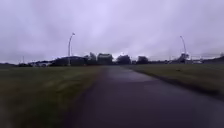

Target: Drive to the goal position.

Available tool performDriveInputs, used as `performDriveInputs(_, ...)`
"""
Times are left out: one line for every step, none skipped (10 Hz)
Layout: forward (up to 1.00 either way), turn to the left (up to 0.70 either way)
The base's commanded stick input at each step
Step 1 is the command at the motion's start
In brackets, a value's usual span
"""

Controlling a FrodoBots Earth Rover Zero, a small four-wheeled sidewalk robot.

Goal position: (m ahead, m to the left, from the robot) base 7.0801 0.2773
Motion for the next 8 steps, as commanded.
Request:
performDriveInputs(1.0,0.04)
performDriveInputs(1.0,0.03)
performDriveInputs(1.0,0.04)
performDriveInputs(1.0,0.04)
performDriveInputs(1.0,0.03)
performDriveInputs(1.0,0.03)
performDriveInputs(1.0,0.03)
performDriveInputs(1.0,0.03)
